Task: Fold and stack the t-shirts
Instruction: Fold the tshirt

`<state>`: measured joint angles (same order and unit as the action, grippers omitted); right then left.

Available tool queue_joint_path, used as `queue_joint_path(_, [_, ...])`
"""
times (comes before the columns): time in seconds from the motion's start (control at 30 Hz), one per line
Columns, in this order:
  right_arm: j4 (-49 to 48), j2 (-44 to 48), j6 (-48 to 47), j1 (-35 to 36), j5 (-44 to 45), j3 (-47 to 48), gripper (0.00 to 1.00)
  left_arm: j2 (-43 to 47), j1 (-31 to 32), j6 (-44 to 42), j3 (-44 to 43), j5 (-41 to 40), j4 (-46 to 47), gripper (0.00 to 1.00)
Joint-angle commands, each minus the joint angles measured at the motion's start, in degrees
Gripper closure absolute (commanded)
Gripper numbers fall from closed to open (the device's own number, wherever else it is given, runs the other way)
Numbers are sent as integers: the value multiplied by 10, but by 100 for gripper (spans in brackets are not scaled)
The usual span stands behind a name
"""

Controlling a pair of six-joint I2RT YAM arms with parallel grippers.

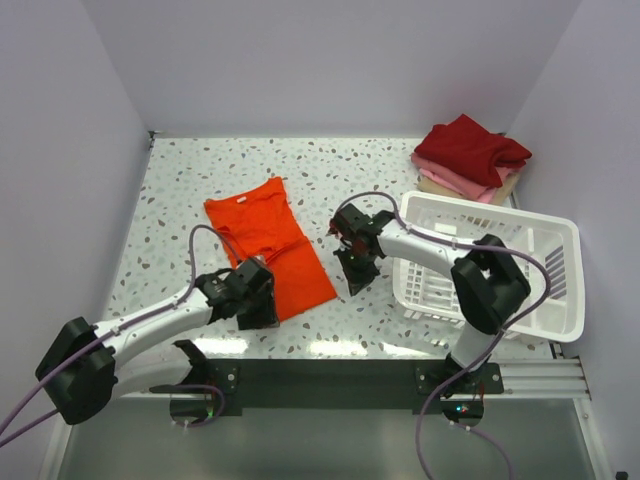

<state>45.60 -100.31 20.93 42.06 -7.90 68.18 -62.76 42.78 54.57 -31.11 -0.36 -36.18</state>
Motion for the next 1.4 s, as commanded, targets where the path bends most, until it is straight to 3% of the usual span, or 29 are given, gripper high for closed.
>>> queue_joint_path(0.0, [39,51,-13,1,13,3,100,25,14,56,-34,-24,-70,33])
queue_joint_path(0.1, [49,64,-16,2,10,37,100,40,14,64,-83,-61,-143,17])
queue_joint_path(0.17, [44,66,-17,2,-7,65,99,48,14,71,-119,-79,-165,15])
queue_joint_path(0.4, [-11,17,-19,8,-94,116,68,13,12,71,-167,-140,-124,19])
queue_joint_path(0.53, [-73,-4,2,14,-151,104,63,-18,-12,55,-159,-148,-72,23])
queue_joint_path(0.67, [-160,-28,31,18,-200,87,62,-18,-76,25,-131,-134,-4,28])
queue_joint_path(0.87, [-190,-83,41,21,-221,104,61,-39,-123,-20,-127,-108,63,30])
queue_joint_path(1.37, [-202,-132,58,23,-197,71,62,-113,-129,-26,-90,-49,172,30])
